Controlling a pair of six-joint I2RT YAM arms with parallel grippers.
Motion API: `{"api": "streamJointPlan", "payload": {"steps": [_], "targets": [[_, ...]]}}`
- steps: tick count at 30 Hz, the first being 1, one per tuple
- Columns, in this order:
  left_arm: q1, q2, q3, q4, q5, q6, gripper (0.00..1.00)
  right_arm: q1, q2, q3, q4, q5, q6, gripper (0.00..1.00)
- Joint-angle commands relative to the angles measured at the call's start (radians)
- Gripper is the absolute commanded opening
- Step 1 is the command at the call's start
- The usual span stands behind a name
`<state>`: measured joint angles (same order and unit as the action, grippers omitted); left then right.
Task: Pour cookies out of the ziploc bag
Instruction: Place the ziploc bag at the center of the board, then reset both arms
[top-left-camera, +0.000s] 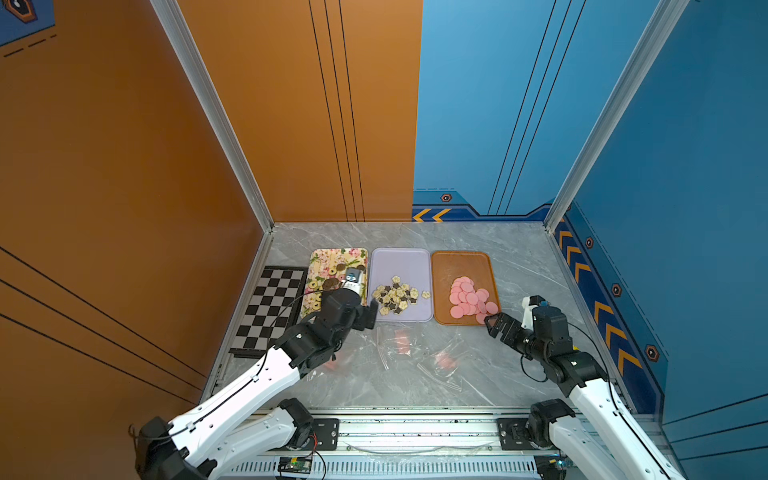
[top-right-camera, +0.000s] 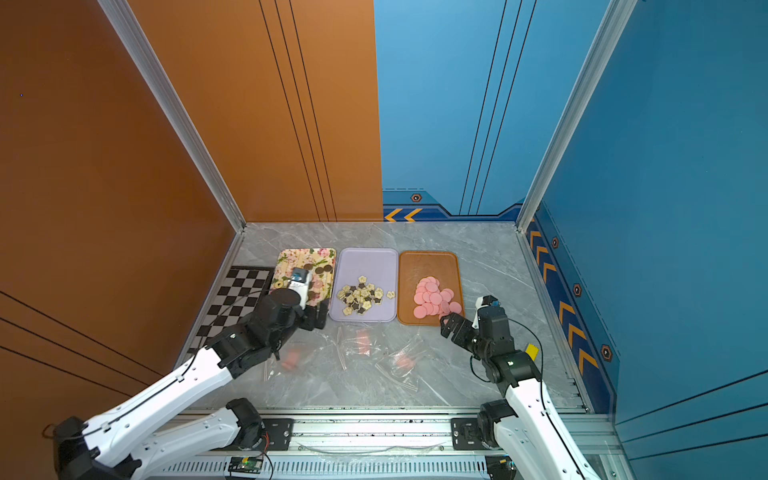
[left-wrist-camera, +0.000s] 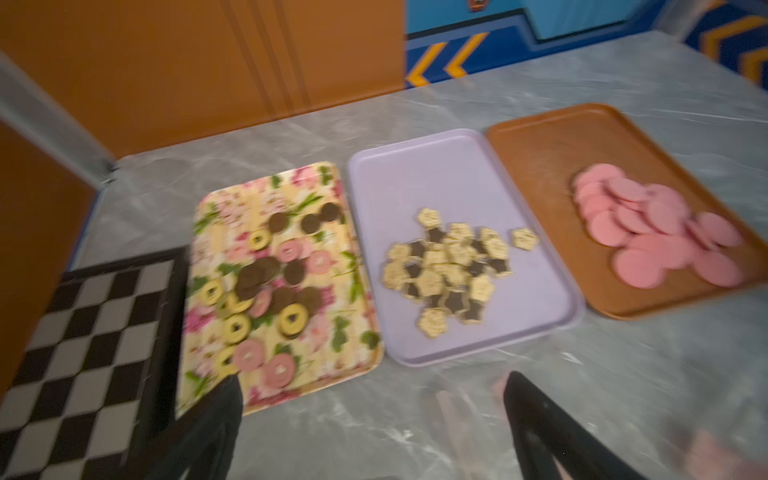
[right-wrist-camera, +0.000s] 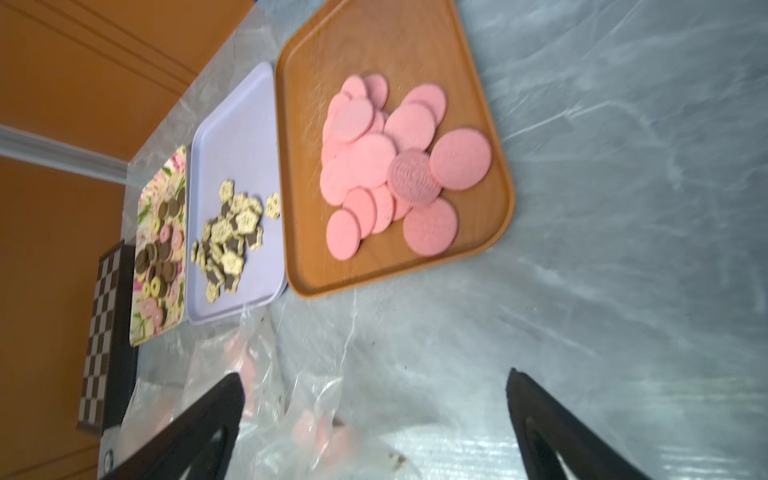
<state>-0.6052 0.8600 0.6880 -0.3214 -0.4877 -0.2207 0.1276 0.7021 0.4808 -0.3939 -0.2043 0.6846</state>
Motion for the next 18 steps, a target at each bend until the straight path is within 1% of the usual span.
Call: {"api": "streamJointPlan", "payload": {"steps": [1, 3, 5, 8, 9, 10, 11, 13, 15, 16, 17, 18], "targets": [[0.180, -0.099, -0.148, 0.104, -0.090, 0.012, 0.98, -0.134, 0.011, -0.044, 0.222, 0.046, -0.025, 1.00], [0.285, -0.145, -0.216, 0.195, -0.117, 0.004, 0.98, -0.193, 0.006, -0.085, 0.309, 0.096, -0.042, 1.00], [0.352, -0.160, -0.296, 0.334, -0.113, 0.032, 0.98, -0.195, -0.004, -0.136, 0.412, 0.186, -0.097, 1.00], [0.443, -0.124, -0.411, 0.607, -0.018, 0.078, 0.98, -0.178, 0.019, -0.196, 0.530, 0.332, -0.208, 1.00], [0.471, -0.088, -0.446, 0.707, 0.012, 0.081, 0.98, -0.176, 0.040, -0.212, 0.578, 0.377, -0.204, 1.00], [0.492, -0.043, -0.470, 0.797, 0.042, 0.091, 0.98, -0.190, 0.055, -0.209, 0.586, 0.381, -0.201, 1.00], [0.516, 0.026, -0.487, 0.895, 0.067, 0.101, 0.98, -0.192, 0.076, -0.215, 0.637, 0.367, -0.218, 1.00], [0.558, 0.171, -0.475, 0.996, 0.124, 0.123, 0.98, -0.176, 0.130, -0.229, 0.759, 0.393, -0.249, 1.00], [0.589, 0.337, -0.445, 1.073, 0.175, 0.118, 0.98, -0.149, 0.194, -0.220, 0.842, 0.410, -0.369, 1.00], [0.597, 0.401, -0.442, 1.150, 0.193, 0.122, 0.98, -0.128, 0.220, -0.218, 0.861, 0.445, -0.433, 1.00], [0.598, 0.441, -0.435, 1.198, 0.216, 0.127, 0.98, -0.104, 0.248, -0.216, 0.869, 0.487, -0.480, 1.00], [0.599, 0.451, -0.429, 1.205, 0.267, 0.153, 0.98, -0.089, 0.276, -0.224, 0.895, 0.501, -0.508, 1.00]]}}
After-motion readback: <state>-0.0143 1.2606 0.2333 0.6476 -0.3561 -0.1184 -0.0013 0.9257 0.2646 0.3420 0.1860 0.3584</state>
